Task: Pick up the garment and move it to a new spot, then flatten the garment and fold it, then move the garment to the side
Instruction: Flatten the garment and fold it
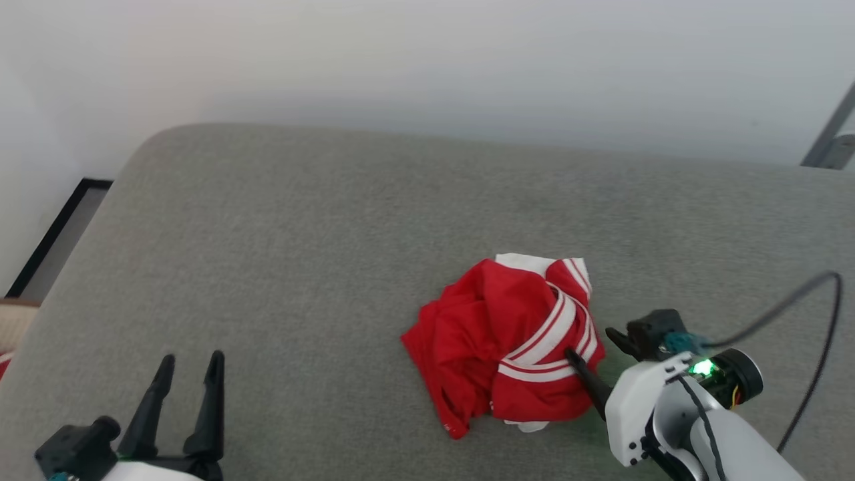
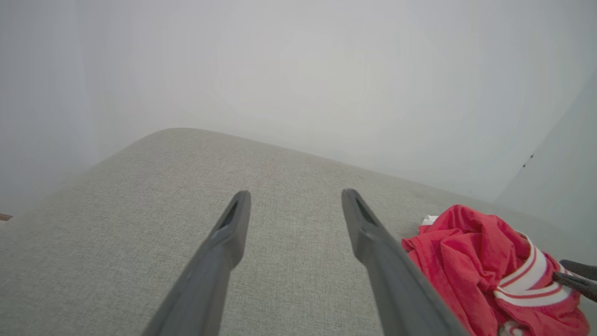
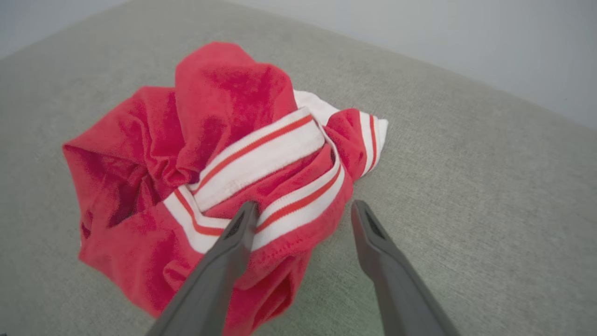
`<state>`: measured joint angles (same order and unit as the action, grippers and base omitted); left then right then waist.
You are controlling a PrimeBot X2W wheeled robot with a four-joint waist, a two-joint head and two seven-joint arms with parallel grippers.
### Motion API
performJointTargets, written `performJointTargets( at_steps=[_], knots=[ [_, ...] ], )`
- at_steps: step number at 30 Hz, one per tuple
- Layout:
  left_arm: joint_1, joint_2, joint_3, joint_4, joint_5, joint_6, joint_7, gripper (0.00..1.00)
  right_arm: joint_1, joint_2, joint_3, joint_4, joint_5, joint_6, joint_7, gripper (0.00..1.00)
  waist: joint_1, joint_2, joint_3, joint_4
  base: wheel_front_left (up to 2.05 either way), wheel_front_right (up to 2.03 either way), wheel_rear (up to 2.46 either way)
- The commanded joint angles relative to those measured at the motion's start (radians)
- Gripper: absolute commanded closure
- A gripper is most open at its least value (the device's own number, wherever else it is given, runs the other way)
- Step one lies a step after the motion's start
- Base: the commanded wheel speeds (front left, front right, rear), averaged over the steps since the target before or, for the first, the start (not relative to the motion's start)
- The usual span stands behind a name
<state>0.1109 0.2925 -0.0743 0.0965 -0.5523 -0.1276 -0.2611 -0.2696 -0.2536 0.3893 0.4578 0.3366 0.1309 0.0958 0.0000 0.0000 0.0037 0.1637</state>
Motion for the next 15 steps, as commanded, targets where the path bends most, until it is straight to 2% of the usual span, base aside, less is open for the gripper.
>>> performJointTargets(
  at_steps=[1, 6, 7, 8, 15],
  knots=[
    [-0.015, 0.004, -0.005, 0.001, -0.006, -0.003, -0.006, 0.0, -0.018, -0.004, 0.011, 0.013, 0.003, 0.0, 0.022, 0.0, 0.0, 0.0, 0.019, 0.021, 0.0, 0.0, 0.0],
    [-0.046, 0.004, -0.033, 0.007, -0.024, -0.003, -0.006, 0.0, -0.087, -0.015, 0.075, 0.107, 0.018, 0.0, 0.162, 0.0, 0.0, 0.0, 0.04, 0.054, 0.0, 0.0, 0.0],
    [-0.05, 0.004, -0.038, 0.009, -0.026, -0.003, -0.006, 0.0, -0.101, -0.017, 0.089, 0.117, 0.017, 0.0, 0.172, 0.71, 0.0, 0.0, 0.043, 0.058, 0.0, 0.0, 0.0],
    [-0.053, 0.006, -0.043, 0.013, -0.027, -0.003, -0.006, 0.0, -0.115, -0.018, 0.094, 0.127, 0.023, 0.0, 0.177, 1.0, 0.0, 0.0, 0.046, 0.061, 0.0, 0.0, 0.0],
    [-0.063, 0.01, -0.041, 0.014, -0.038, -0.003, -0.006, 0.0, -0.168, -0.025, 0.08, 0.125, 0.087, 0.0, 0.207, 1.0, 0.0, 0.0, 0.054, 0.058, 0.0, 0.0, 0.0]
  ],
)
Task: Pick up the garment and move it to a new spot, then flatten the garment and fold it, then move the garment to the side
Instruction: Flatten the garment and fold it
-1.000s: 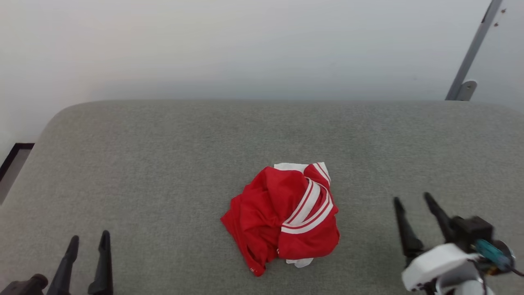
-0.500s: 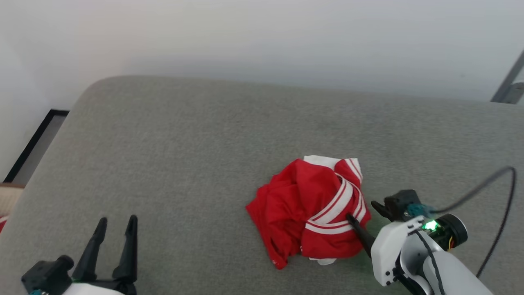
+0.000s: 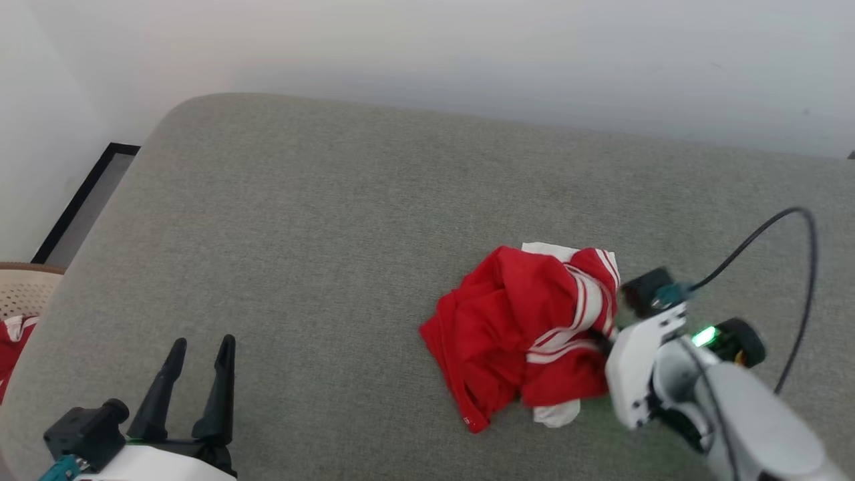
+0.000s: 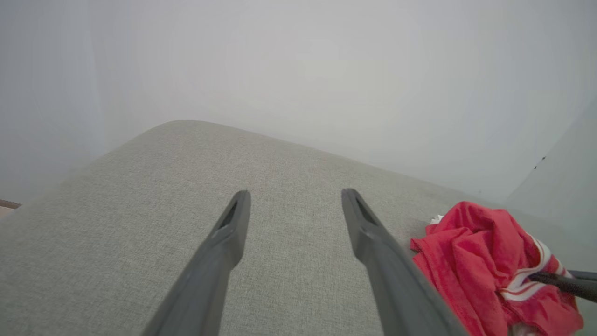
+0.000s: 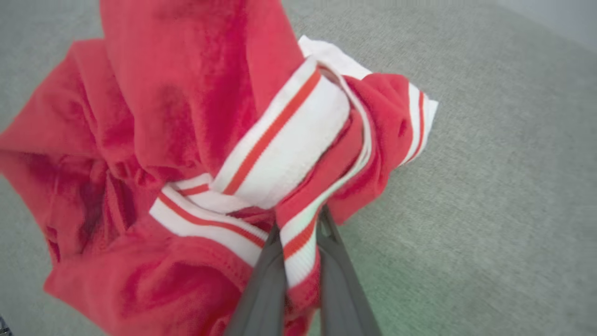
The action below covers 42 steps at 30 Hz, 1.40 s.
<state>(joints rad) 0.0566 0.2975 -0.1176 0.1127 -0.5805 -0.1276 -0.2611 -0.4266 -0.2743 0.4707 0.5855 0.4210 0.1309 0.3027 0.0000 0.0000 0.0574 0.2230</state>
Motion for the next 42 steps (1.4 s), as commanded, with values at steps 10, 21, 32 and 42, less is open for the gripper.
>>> performJointTargets(
  at_steps=[10, 21, 32, 42],
  knots=[
    [0.0, 0.008, 0.026, -0.01, -0.015, -0.003, -0.006, 0.0, 0.049, -0.103, -0.196, -0.147, -0.018, 0.0, 0.121, 1.0, 0.0, 0.0, 0.002, -0.039, 0.0, 0.0, 0.0],
    [-0.036, 0.032, -0.014, 0.003, -0.028, -0.003, -0.006, 0.0, 0.188, -0.031, -0.341, -0.191, -0.072, 0.0, 0.177, 0.0, 0.0, 0.0, 0.014, -0.063, 0.0, 0.0, 0.0],
    [-0.143, 0.141, -0.135, -0.006, -0.134, -0.003, 0.092, 0.0, 0.231, 0.01, -0.451, -0.333, -0.102, 0.0, 0.13, 0.0, 0.0, 0.0, 0.019, -0.12, 0.0, 0.0, 0.0],
    [-0.401, 0.267, -0.291, -0.048, -0.233, -0.003, 0.288, 0.0, 0.294, 0.097, -0.595, -0.511, -0.202, 0.0, -0.08, 0.0, 0.0, 0.0, 0.035, -0.223, 0.0, 0.0, 0.0]
  ],
)
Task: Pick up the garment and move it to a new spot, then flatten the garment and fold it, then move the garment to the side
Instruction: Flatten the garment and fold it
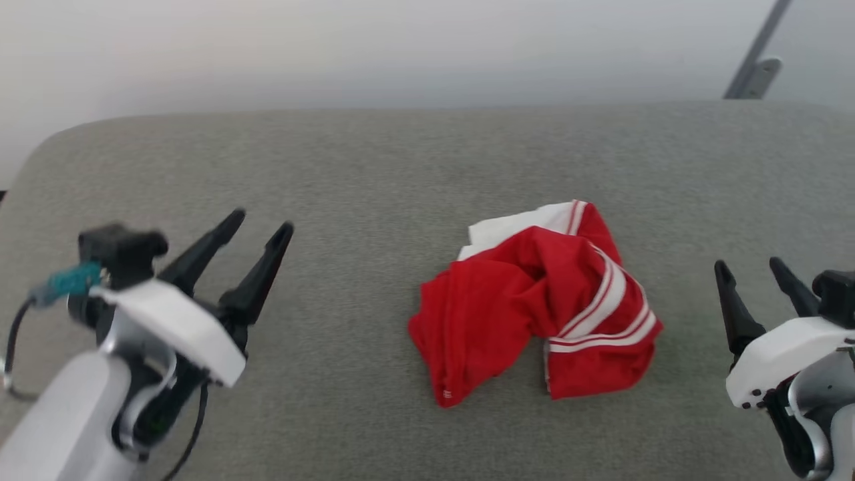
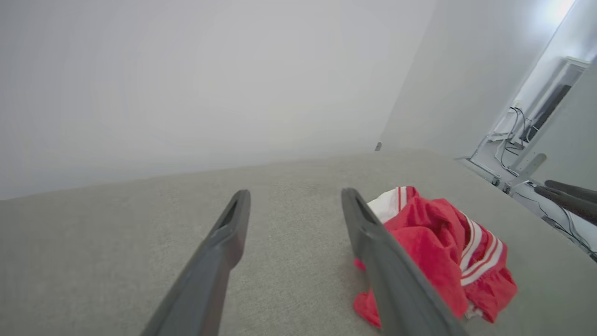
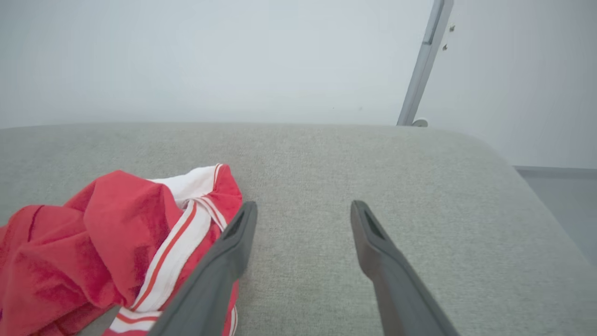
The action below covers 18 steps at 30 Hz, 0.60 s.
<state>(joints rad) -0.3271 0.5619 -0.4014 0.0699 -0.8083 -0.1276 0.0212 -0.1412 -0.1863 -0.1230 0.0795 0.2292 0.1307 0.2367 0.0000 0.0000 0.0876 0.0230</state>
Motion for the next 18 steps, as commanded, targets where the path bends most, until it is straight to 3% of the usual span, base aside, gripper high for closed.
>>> performJointTargets(
  at_steps=[1, 10, 18],
  knots=[
    [-0.048, 0.013, -0.026, -0.005, -0.018, -0.003, 0.024, 0.0, 0.009, 0.025, -0.018, -0.014, -0.022, 0.0, -0.042, 0.0, 0.0, 0.0, 0.007, -0.036, 0.0, 0.0, 0.0],
    [-0.297, 0.049, -0.236, 0.044, -0.101, -0.003, 0.167, 0.0, -0.005, 0.102, -0.055, 0.0, -0.131, 0.0, -0.269, 0.0, 0.0, 0.0, 0.046, -0.162, 0.0, 0.0, 0.0],
    [-0.464, 0.039, -0.413, 0.172, -0.17, -0.003, 0.337, 0.0, -0.042, 0.129, -0.021, 0.08, -0.127, 0.0, -0.337, 0.0, 0.0, 0.0, 0.1, -0.26, 0.0, 0.0, 0.0]
  ],
)
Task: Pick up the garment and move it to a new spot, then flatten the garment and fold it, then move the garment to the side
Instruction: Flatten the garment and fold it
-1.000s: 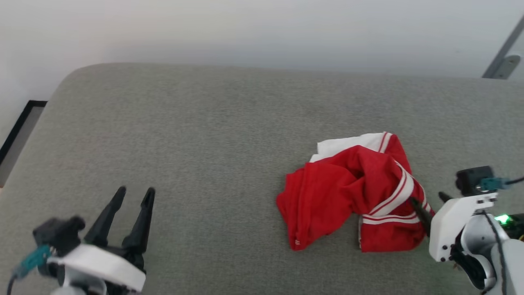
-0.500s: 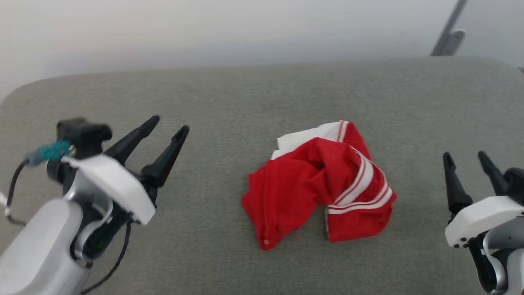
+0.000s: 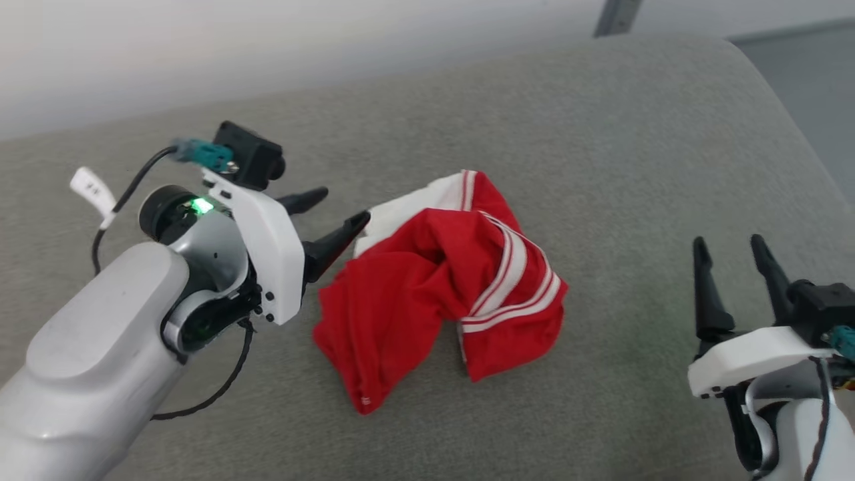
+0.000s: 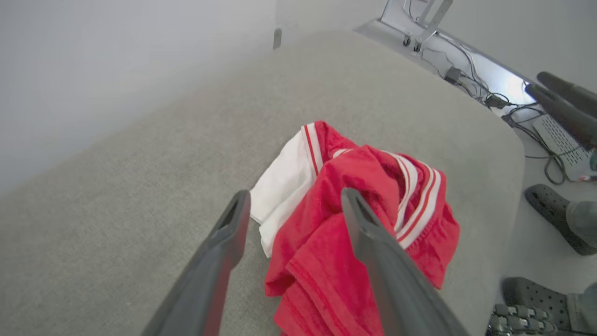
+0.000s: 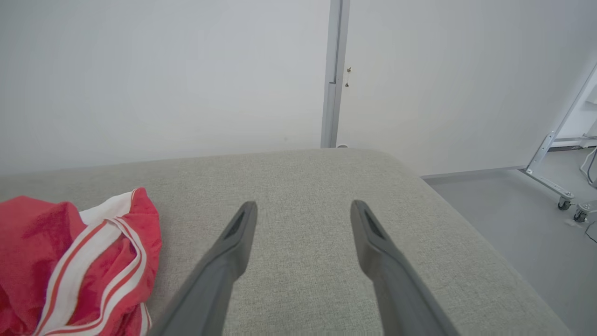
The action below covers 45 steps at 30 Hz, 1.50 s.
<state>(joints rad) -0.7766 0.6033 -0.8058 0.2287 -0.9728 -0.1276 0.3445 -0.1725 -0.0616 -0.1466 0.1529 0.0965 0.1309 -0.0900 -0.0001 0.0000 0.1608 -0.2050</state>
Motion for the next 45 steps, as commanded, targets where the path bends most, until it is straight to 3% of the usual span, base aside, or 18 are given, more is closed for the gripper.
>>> performJointTargets(
  at_steps=[1, 14, 15, 16, 17, 23, 28, 35, 40, 45],
  knots=[
    [-0.021, -0.005, -0.029, 0.034, -0.017, -0.003, 0.04, 0.0, -0.015, 0.006, 0.005, 0.016, 0.01, 0.0, -0.014, 0.0, 0.0001, 0.0, 0.033, -0.04, 0.0, 0.0, 0.0],
    [-0.066, -0.066, -0.149, 0.272, -0.074, 0.019, 0.261, 0.0, -0.061, 0.011, 0.011, 0.091, 0.029, 0.0, -0.053, 0.0, 0.0001, 0.0, 0.081, -0.073, 0.0, 0.0, 0.0],
    [-0.067, -0.071, -0.152, 0.284, -0.077, 0.019, 0.27, 0.09, -0.063, 0.011, 0.01, 0.095, 0.032, 0.0, -0.054, 0.0, 0.0001, 0.0, 0.082, -0.071, 0.0, 0.0, 0.0],
    [-0.067, -0.071, -0.152, 0.284, -0.077, 0.019, 0.27, 0.09, -0.063, 0.011, 0.01, 0.095, 0.032, 0.0, -0.054, 0.0, 0.0001, 0.0, 0.082, -0.071, 0.0, 0.0, 0.0],
    [-0.066, -0.077, -0.157, 0.293, -0.082, 0.017, 0.278, 1.0, -0.066, 0.012, 0.012, 0.098, 0.035, 0.0, -0.056, 0.0, 0.0001, 0.0, 0.083, -0.069, 0.0, 0.0, 0.0],
    [-0.081, -0.081, -0.167, 0.322, -0.075, 0.015, 0.289, 1.0, -0.075, 0.011, 0.008, 0.111, 0.025, 0.0, -0.063, 0.0, 0.0001, 0.0, 0.077, -0.047, 0.0, 0.0, 0.0],
    [-0.074, -0.024, -0.153, 0.308, -0.072, 0.049, 0.298, 1.0, -0.064, 0.011, -0.007, 0.109, 0.01, 0.0, -0.058, 0.0, 0.0001, 0.0, 0.062, -0.021, 0.0, 0.0, 0.0],
    [0.024, 0.112, -0.108, 0.214, -0.135, 0.127, 0.33, 1.0, -0.042, 0.01, -0.033, 0.093, -0.008, 0.0, -0.045, 0.0, 0.0001, 0.0, 0.036, 0.021, 0.0, 0.0, 0.0],
    [0.134, 0.198, -0.102, 0.101, -0.214, 0.201, 0.409, 1.0, -0.025, 0.01, -0.04, 0.079, -0.014, 0.0, -0.031, 0.0, 0.0001, 0.0, 0.024, 0.044, 0.0, 0.0, 0.0],
    [0.22, 0.238, -0.111, -0.037, -0.263, 0.274, 0.456, 1.0, -0.022, 0.01, -0.038, 0.062, -0.013, 0.0, -0.02, 0.0, 0.0001, 0.0, 0.027, 0.061, 0.0, 0.0, 0.0]
  ],
)
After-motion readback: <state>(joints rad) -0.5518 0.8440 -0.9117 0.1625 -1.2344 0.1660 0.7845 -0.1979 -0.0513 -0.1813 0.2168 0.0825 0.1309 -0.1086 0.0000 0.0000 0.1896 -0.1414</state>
